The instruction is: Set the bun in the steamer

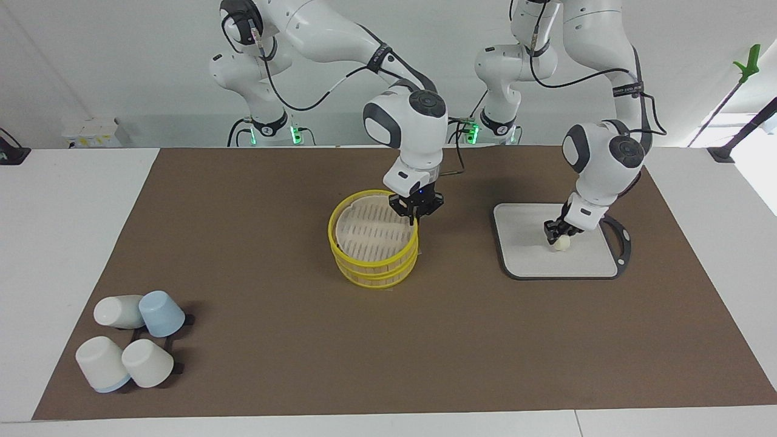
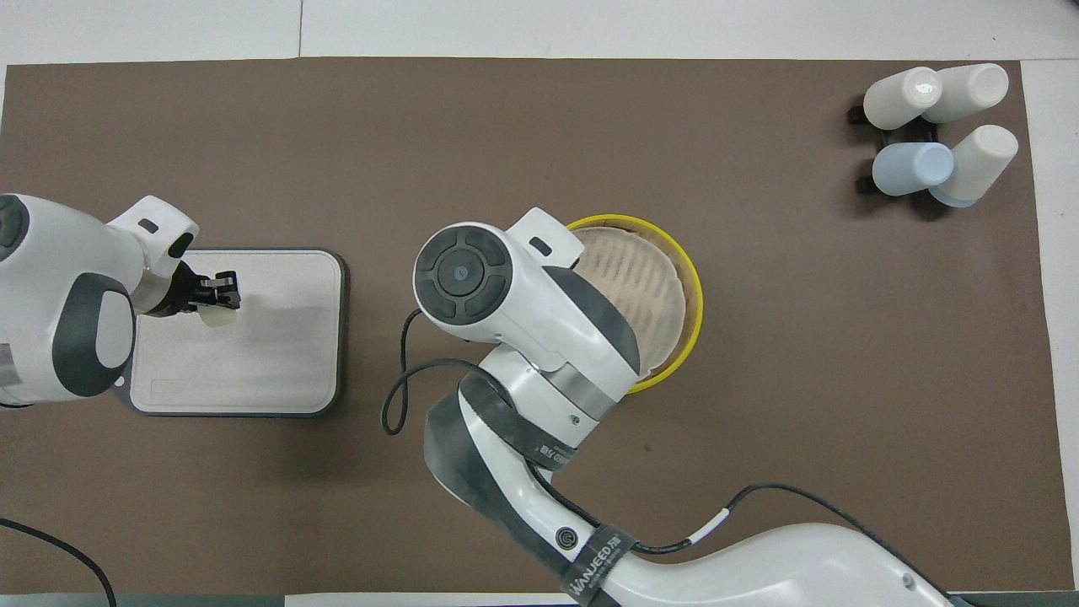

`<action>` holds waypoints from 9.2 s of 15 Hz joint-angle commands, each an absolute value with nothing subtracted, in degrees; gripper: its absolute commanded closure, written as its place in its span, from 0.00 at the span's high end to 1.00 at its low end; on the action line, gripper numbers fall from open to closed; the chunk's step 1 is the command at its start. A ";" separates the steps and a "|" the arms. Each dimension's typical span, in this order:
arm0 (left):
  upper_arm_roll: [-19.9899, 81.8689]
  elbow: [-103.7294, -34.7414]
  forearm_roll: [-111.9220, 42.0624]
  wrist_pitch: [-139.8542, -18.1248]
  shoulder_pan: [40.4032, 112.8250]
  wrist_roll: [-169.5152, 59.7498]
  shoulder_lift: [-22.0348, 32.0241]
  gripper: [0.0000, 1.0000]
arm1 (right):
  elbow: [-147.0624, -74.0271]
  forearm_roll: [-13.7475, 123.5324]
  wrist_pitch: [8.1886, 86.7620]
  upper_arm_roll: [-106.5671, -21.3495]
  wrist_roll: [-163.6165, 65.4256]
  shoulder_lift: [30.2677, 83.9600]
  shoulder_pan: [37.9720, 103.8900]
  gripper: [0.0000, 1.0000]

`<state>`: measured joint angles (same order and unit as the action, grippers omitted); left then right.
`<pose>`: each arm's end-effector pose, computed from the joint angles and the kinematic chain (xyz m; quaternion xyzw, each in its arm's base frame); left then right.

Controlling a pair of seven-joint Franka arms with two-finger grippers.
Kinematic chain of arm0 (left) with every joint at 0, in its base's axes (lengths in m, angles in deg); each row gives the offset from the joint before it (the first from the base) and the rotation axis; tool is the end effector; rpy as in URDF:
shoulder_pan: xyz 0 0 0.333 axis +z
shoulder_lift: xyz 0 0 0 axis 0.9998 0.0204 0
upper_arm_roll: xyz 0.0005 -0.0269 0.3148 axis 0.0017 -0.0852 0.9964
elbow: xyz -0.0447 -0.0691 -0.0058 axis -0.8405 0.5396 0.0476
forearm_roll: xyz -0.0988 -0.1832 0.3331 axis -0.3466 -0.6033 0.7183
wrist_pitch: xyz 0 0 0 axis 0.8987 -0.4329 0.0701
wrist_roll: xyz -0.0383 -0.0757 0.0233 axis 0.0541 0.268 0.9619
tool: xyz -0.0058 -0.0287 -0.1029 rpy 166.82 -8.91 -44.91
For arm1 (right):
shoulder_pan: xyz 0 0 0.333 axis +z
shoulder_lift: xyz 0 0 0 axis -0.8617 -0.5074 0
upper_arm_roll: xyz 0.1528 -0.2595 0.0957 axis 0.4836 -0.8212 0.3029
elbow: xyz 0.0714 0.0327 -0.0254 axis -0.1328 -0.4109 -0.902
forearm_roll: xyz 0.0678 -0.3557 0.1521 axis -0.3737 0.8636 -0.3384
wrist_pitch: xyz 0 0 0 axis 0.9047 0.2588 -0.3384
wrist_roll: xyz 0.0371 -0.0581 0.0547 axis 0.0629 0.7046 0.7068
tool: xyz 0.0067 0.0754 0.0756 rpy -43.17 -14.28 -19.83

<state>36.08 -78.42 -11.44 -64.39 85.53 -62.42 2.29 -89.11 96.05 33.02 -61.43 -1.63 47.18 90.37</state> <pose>0.5660 -0.0134 0.3703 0.9976 0.0670 -0.0170 0.0088 0.5378 0.4161 0.4389 0.9976 0.0275 0.0068 0.0633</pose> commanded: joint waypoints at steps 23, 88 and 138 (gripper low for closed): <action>36.52 -59.79 -14.63 -75.78 44.27 -19.00 21.57 0.75 | -92.13 96.20 12.49 -61.05 -41.98 58.39 62.32 0.00; 37.48 -48.63 -9.62 -26.03 84.00 -71.91 -5.51 1.00 | -99.08 96.73 57.85 -60.96 7.59 44.77 91.76 0.19; 37.31 -48.63 -9.71 -26.65 83.91 -71.82 -5.59 1.00 | -105.76 85.22 23.30 -72.74 -33.45 75.88 60.21 1.00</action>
<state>37.39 -48.97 -10.74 -26.39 84.07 -72.08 -5.35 -105.98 86.54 23.04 -73.03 -31.82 76.03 60.71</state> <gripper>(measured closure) 0.000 0.000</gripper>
